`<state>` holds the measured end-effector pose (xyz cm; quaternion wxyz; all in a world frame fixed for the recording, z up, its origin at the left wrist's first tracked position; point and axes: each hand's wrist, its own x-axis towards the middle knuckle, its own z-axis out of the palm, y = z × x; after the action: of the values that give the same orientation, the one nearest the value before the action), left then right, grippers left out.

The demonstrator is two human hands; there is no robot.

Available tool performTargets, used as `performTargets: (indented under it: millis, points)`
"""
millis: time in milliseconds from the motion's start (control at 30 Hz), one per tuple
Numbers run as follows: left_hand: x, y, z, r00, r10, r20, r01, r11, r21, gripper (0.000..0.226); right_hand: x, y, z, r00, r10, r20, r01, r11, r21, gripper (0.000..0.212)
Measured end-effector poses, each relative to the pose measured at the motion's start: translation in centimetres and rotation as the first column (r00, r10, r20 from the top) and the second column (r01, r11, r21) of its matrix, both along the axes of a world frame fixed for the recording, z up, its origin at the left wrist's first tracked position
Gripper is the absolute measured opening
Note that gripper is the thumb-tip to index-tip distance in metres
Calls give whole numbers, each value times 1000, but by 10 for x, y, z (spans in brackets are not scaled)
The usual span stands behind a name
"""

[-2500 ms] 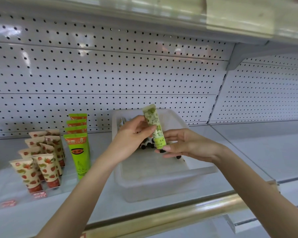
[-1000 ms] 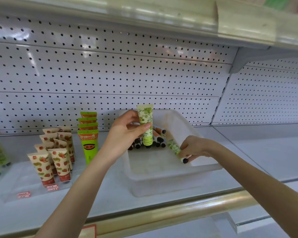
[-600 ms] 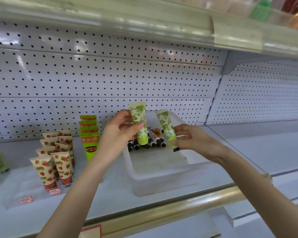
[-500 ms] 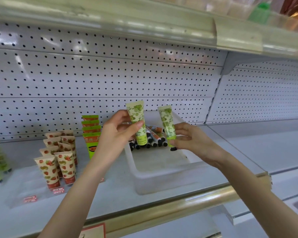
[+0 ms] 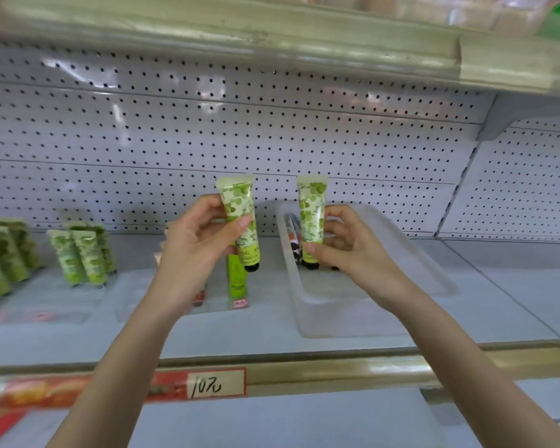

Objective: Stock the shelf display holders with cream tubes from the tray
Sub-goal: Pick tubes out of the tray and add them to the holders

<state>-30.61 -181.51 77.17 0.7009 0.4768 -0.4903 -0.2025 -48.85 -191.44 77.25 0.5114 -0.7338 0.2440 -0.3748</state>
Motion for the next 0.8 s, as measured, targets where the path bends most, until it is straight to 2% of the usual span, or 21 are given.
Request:
performTargets:
  millis: [300,500,800]
  points:
    - [10,49,-13,980,198,-10,-198,979,39,13,28,18,-1,988,153,19,-153,988,4,21]
    - [32,70,-17,970,240,-35,-238,970,59,26,52,30,-4,984,177,-37,-178,983,-34,46]
    - [107,103,-13,976,217,7,-217,974,66,14,120,76,6,996,92,16,-91,992,-88,25]
